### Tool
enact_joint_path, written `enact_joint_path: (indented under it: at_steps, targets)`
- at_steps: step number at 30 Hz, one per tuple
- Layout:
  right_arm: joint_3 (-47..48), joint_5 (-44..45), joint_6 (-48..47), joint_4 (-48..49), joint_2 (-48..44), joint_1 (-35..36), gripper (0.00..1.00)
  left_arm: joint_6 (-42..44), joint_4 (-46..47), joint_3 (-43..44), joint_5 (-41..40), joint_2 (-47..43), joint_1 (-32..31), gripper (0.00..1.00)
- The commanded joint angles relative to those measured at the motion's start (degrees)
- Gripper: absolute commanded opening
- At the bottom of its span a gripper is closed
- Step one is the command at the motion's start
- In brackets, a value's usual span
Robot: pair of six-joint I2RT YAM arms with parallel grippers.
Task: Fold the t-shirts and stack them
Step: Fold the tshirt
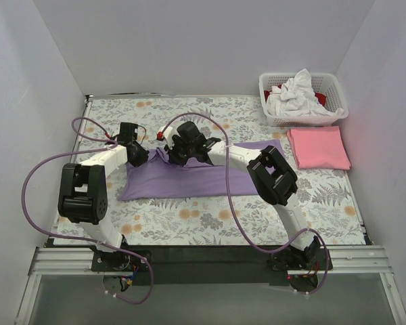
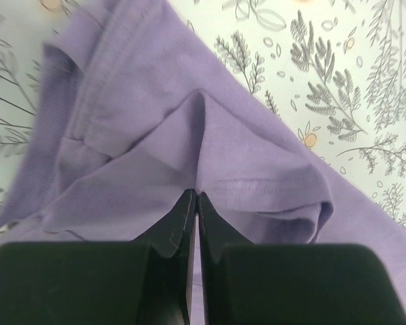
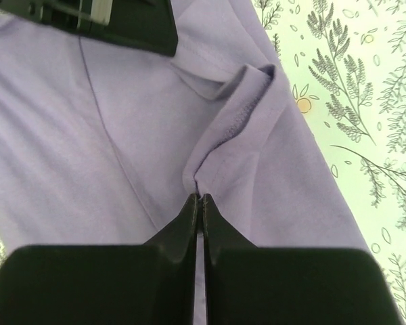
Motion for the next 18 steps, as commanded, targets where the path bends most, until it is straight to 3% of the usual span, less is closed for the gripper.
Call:
enact_joint_path:
  at_steps: [1,18]
  targets:
    - [-1.3,0.21,-0.47,1.41,-5.28,-0.21,0.01,2.73,-1.32,2.23,-3.46,-4.81,1.4,0.0]
    - [-6.49,-0.76,-1.44,1.06,-7.92,-0.21,0.01,6.25,-9.85,3.2,-6.29,-8.32,3.87,0.0]
